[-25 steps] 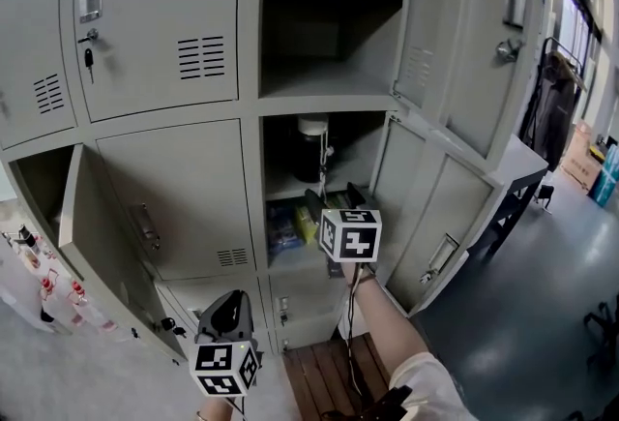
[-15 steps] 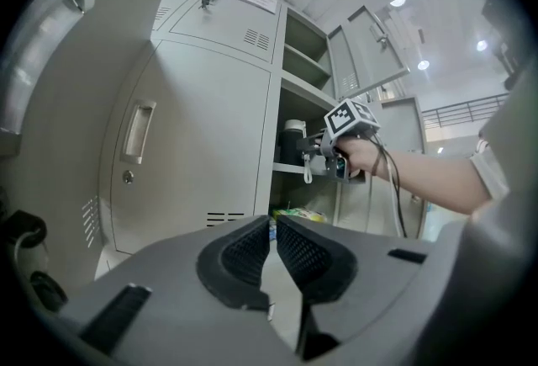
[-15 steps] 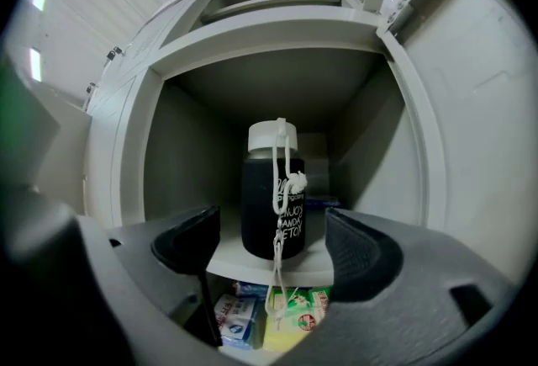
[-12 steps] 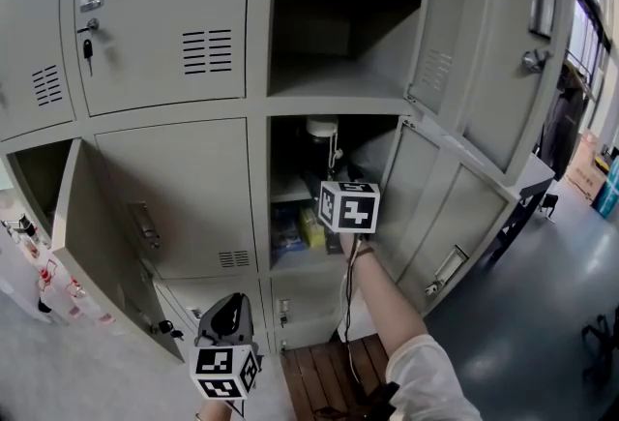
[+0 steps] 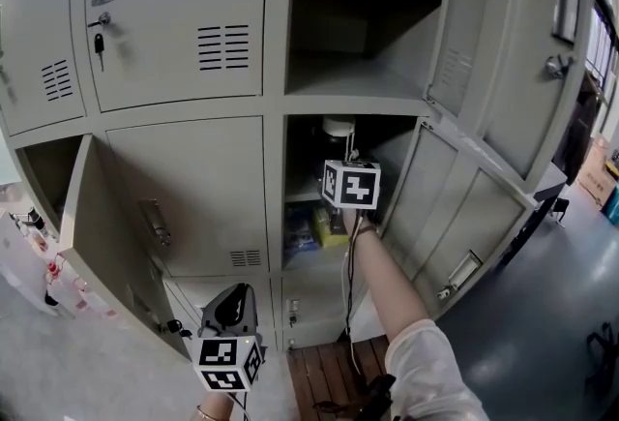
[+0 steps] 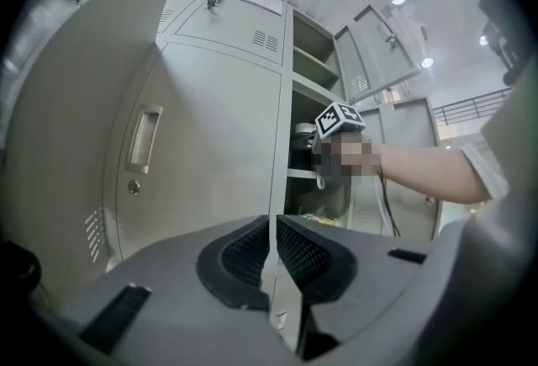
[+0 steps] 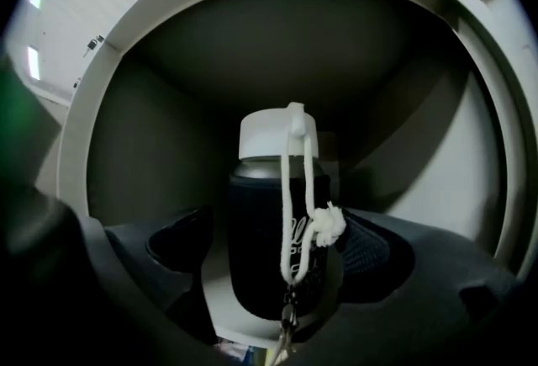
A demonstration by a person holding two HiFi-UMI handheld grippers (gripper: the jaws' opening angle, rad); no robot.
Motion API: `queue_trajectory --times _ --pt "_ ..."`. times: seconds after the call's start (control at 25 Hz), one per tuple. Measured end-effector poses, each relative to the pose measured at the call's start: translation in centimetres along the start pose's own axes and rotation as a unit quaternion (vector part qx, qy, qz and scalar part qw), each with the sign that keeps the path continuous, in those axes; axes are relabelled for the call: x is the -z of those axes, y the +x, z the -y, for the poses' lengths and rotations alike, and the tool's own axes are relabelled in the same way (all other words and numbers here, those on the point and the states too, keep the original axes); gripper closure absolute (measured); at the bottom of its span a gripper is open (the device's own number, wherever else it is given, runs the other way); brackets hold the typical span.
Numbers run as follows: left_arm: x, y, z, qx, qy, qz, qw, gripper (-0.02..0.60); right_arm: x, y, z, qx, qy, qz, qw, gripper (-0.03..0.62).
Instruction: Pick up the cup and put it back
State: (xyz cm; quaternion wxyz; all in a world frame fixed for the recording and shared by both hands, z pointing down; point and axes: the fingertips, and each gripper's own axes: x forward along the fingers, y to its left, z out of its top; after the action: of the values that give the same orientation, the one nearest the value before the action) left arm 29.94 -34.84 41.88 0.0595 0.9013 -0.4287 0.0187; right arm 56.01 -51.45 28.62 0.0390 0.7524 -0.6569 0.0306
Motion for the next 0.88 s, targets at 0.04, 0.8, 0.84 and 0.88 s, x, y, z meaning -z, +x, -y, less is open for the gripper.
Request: queue_trajectory --times 0.04,0.8,0.84,0.88 --pt "0.0 0.1 -0.1 -0.001 0.001 0.000 1.0000 0.555 0.0 0.3 0.1 0.000 0.001 -0.001 1.000 0.155" --pt "0.1 -0.4 -1.8 -0.018 -0.003 -0.004 0.9998 0.555 0.2 3.3 0.3 -0.007 0.009 -0.027 1.000 0.166" --pt "0.0 -0.4 -1.8 -0.018 -0.003 -0.003 0.9998 0.555 0.1 3.2 0.3 -0.008 0.008 -0.026 1.000 0.168" --pt "0.0 -0.5 -1.9 -0.018 -0.003 -0.004 0.9998 0.555 0.1 3.2 0.3 -0.008 0.008 -0.026 1.000 0.168"
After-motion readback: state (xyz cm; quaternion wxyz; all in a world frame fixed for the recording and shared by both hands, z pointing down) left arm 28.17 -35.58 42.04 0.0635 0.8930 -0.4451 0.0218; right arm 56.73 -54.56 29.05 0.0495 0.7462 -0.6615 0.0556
